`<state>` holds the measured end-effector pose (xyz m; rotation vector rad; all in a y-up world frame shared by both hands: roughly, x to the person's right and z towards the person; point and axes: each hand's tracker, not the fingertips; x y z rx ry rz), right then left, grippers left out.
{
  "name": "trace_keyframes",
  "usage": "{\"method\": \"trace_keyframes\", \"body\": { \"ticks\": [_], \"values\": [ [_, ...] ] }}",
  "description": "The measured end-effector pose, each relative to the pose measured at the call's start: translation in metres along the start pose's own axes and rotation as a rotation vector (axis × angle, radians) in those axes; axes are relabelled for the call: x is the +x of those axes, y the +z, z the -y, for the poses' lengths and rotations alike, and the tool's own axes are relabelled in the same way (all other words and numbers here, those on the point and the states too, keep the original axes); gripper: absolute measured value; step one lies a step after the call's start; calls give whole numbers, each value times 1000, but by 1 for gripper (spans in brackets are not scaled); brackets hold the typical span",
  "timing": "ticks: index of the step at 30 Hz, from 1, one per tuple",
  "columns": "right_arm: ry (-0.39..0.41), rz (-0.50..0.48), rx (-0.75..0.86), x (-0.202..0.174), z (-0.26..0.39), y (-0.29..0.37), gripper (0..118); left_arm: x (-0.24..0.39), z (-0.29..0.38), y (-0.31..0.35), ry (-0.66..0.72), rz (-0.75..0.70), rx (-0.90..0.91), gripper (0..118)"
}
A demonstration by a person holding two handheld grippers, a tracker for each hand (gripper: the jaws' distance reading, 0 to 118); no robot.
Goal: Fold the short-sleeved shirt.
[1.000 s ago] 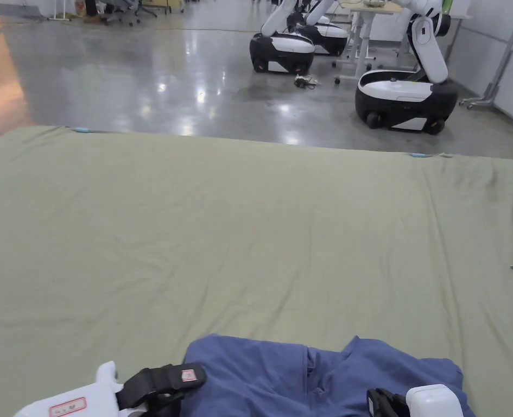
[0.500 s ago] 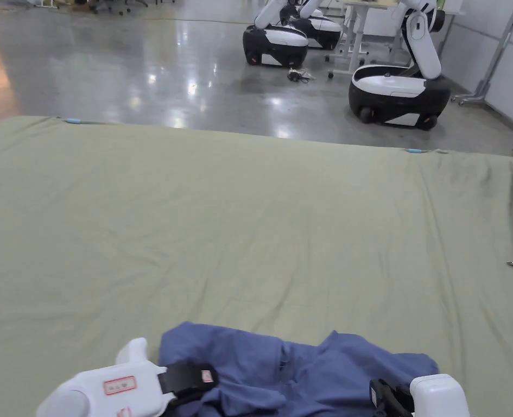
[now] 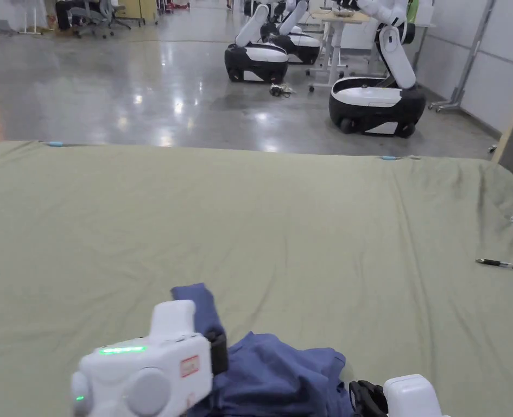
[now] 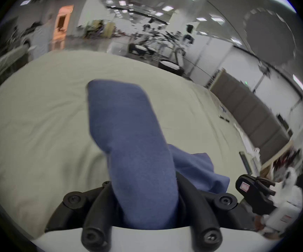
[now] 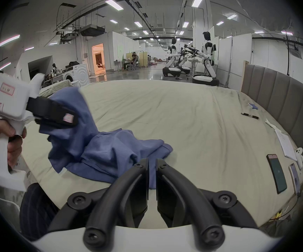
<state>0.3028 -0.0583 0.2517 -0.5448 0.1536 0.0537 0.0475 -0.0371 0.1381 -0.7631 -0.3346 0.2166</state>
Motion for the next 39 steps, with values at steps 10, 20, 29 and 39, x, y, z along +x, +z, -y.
{"method": "trace_keyframes", "body": {
  "ticks": [10,20,29,39],
  "values": [
    [-16,50,6,30,13,12,9,75,46,-92,-305,-192,-102,16],
    [-58,49,29,43,11,13,9,32,-12,26,159,197,111,50],
    [-88,54,13,53,13,10,9,16,25,-61,349,230,-73,17],
    [-90,17,-22,58,2,7,9,60,48,-84,281,292,-143,17]
  ]
}}
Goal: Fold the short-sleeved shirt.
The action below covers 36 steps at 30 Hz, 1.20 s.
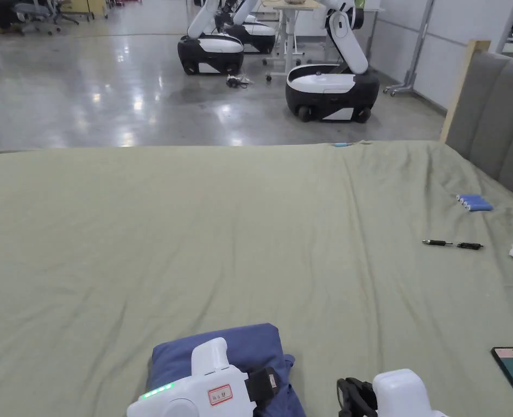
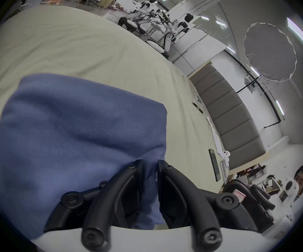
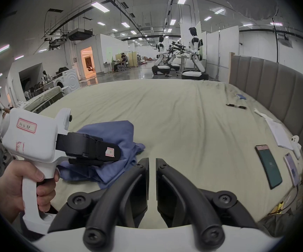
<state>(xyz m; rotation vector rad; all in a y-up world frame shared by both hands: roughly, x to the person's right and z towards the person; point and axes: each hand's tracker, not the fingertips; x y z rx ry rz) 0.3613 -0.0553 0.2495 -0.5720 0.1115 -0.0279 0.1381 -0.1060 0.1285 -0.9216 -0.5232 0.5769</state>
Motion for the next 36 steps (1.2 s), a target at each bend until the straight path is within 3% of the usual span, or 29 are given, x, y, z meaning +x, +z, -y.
{"method": "trace_keyframes", "body": {
  "ticks": [4,8,9,10,12,14,15,19,20,24,26,28,36],
  "values": [
    [-19,-158,-46,-19,-19,-39,9,-2,-6,58,-116,-9,99,17],
    [-150,-382,-123,-28,-17,-96,9,-38,-17,110,-93,-88,161,58],
    [-175,-450,-137,-27,-12,-107,9,-51,-22,119,-88,-130,178,58],
    [-171,-433,-143,-27,-7,-114,9,-63,-23,126,-85,-156,190,58],
    [-120,-308,-201,-27,2,-127,9,-96,-23,135,-16,-164,180,58],
    [-219,-256,-197,-19,-1,-125,9,-125,-24,133,124,-85,147,58],
    [-226,-214,-182,-18,-3,-122,9,-140,-22,128,209,-17,139,58],
    [-246,-241,-176,-11,-1,-121,9,-154,-15,84,374,233,49,58],
    [-243,-241,-177,-12,-1,-121,9,-151,-12,65,379,286,8,58],
    [-233,-236,-169,-13,-2,-119,9,-132,-14,34,336,219,30,52],
    [-220,-250,-152,-13,-4,-113,9,-128,-18,42,339,156,22,29],
    [-175,-251,-142,-19,-7,-108,9,-123,-21,59,243,121,41,23],
    [-128,-274,-124,-50,-17,-98,9,-183,-39,168,221,11,171,19]
  ]
}}
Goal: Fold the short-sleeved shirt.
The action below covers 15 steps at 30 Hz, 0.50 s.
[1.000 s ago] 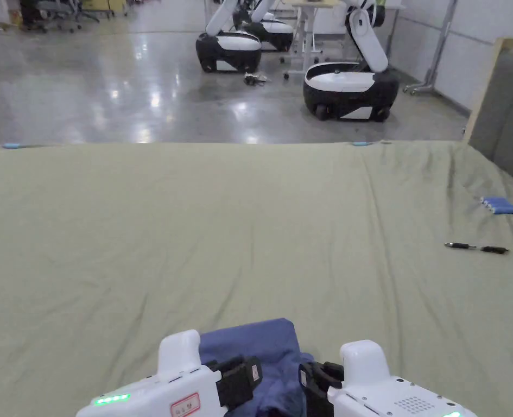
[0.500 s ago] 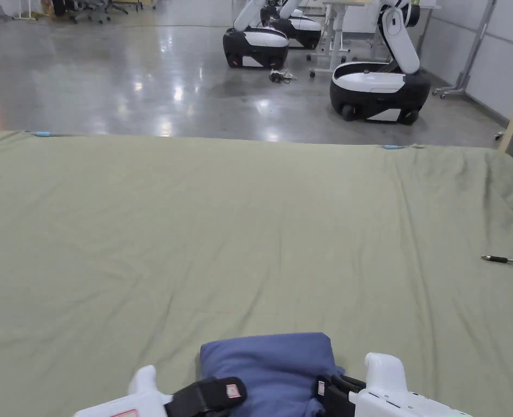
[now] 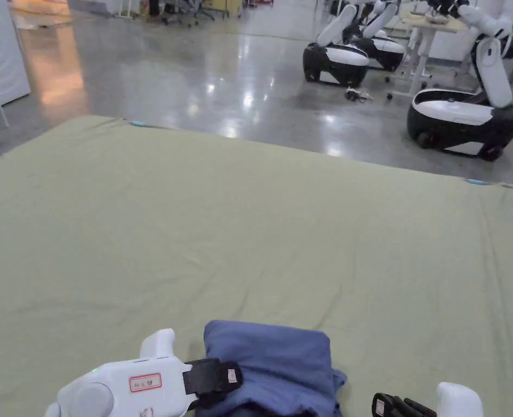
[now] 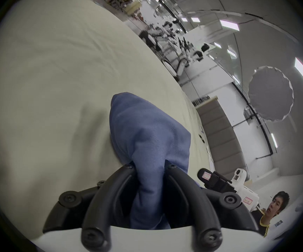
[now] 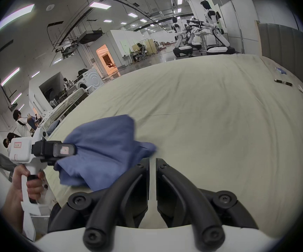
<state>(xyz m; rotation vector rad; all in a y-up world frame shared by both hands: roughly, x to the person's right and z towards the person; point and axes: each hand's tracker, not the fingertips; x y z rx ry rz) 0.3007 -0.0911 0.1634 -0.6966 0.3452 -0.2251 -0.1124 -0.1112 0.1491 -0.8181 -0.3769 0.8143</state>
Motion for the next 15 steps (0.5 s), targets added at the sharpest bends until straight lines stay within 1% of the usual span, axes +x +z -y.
{"method": "trace_keyframes", "body": {
  "ticks": [1,5,8,11,14,15],
  "values": [
    [5,-2,-1,-5,1,-1,9,-11,-10,15,4,-15,14,19],
    [37,-24,-12,-28,2,-8,9,-61,-56,79,-54,-144,78,19],
    [53,-46,-20,-42,3,-16,9,-103,-102,126,-55,-179,77,19],
    [69,-54,-26,-54,4,-22,9,-138,-151,170,-98,-280,84,19],
    [73,-59,-30,-62,5,-25,9,-165,-175,201,-89,-373,76,19],
    [72,-59,-29,-63,5,-26,9,-180,-178,206,-48,-401,71,19]
  ]
}}
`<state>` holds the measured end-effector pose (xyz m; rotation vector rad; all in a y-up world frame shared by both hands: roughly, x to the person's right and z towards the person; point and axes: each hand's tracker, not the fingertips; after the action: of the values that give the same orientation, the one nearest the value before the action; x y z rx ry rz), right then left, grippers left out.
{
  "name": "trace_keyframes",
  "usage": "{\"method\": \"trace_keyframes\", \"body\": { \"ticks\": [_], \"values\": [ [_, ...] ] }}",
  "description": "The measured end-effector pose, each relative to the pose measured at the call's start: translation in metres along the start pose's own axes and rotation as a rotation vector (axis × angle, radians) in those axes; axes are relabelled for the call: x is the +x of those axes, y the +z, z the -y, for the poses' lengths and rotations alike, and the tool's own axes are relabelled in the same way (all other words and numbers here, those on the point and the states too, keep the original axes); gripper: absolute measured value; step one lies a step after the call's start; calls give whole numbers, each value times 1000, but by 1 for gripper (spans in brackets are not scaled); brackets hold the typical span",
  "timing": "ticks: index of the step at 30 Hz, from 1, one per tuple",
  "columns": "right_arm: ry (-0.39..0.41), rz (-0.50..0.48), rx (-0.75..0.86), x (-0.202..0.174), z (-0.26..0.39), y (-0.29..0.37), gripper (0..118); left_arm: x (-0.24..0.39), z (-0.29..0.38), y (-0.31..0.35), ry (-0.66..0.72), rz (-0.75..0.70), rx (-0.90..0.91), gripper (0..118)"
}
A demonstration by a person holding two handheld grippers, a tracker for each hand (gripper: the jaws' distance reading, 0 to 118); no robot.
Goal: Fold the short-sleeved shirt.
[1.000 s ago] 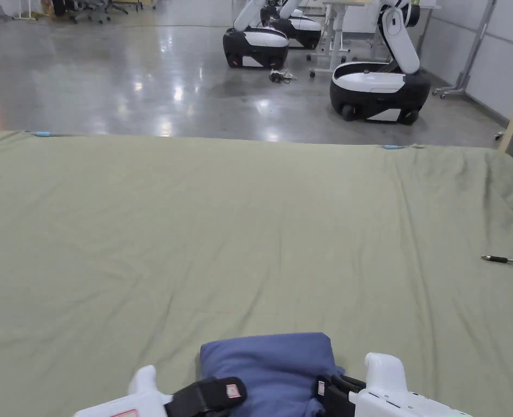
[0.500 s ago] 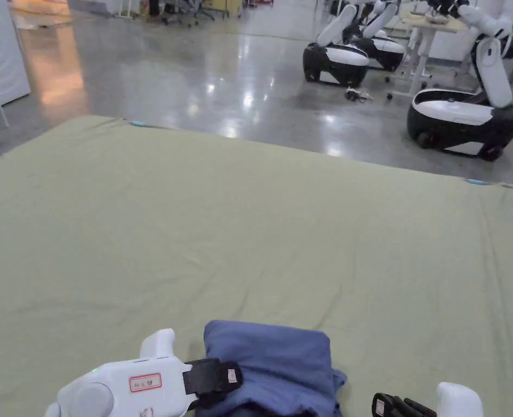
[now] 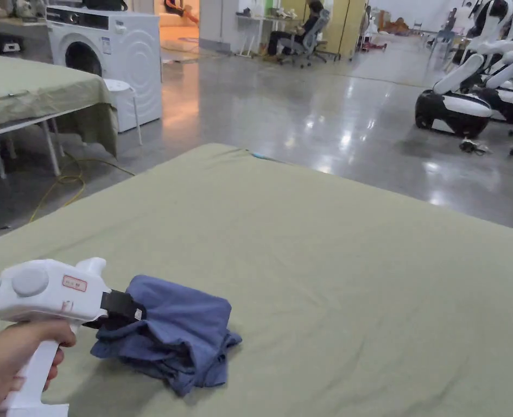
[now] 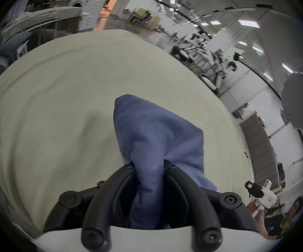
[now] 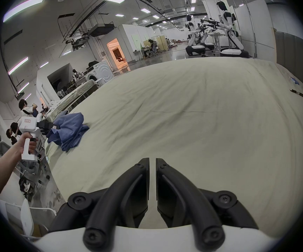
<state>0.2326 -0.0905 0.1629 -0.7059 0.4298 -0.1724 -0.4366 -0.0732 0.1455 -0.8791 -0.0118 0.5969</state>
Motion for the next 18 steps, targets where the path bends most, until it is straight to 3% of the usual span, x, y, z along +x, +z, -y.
{"method": "trace_keyframes", "body": {
  "ticks": [4,5,7,8,12,14,18],
  "values": [
    [0,-3,-11,-4,0,-2,9,-7,12,-1,83,32,-2,21],
    [4,-3,-11,-4,-1,0,9,0,12,5,54,5,55,28],
    [4,-6,-7,-3,-5,6,9,15,15,24,7,-35,129,61],
    [2,-9,3,-1,-8,13,9,24,14,36,-17,-21,153,70],
    [21,27,74,11,-21,45,9,99,27,81,-270,-236,377,70],
    [29,59,118,22,-33,67,9,136,36,84,-402,-226,525,70],
    [95,176,229,38,-68,118,9,249,73,81,-505,-156,698,67]
  ]
}}
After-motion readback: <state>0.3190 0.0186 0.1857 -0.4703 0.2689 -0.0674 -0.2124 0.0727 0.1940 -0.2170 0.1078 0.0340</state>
